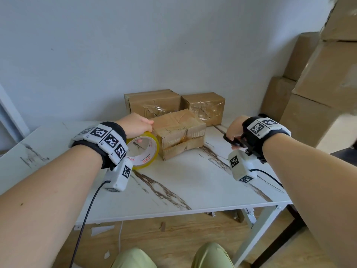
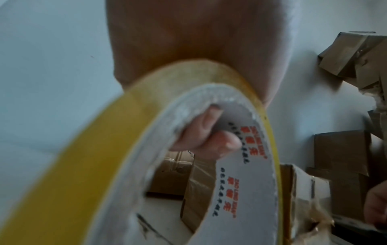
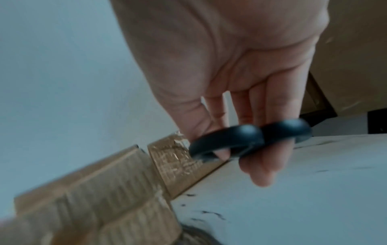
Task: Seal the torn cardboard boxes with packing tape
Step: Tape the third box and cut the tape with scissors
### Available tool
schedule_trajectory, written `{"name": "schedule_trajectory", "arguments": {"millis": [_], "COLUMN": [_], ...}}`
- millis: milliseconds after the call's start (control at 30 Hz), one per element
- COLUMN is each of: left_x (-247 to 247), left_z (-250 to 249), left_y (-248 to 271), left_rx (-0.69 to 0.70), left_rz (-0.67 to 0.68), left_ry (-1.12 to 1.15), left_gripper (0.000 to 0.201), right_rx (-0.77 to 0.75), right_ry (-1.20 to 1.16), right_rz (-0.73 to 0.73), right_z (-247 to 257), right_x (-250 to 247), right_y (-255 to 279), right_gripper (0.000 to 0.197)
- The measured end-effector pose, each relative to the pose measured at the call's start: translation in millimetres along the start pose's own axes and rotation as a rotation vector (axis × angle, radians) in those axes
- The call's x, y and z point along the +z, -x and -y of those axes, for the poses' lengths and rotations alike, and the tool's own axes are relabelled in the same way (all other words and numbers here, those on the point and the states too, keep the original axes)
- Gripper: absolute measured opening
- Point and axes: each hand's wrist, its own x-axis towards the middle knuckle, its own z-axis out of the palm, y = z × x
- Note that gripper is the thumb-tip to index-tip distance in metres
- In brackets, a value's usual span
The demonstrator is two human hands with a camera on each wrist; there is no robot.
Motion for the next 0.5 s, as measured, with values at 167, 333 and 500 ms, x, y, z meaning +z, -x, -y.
{"name": "schedule_trajectory", "arguments": {"millis": [167,333,500], "left_x": [4,12,9], "left_z": [5,9,9], "left_y": [-6,-17,-17], "left_rx": [0.004,0.022,0.002], "left_rz": [-0.050,-0.105,-0.090], "left_ry": [0.019,0.089,0.069], "left_gripper": [0.043,0.035,0.036], "right_rx": [-0.083,-0.236,-0.234], "right_ry": [-0.307,-0.219,-0.123], "right_rz": [-0.089,0.076,0.256], "right_z": [9,39,58], "right_x": [-16,-7,3], "right_y": [13,35,64], "right_gripper": [0.006,0.027,0.071]}}
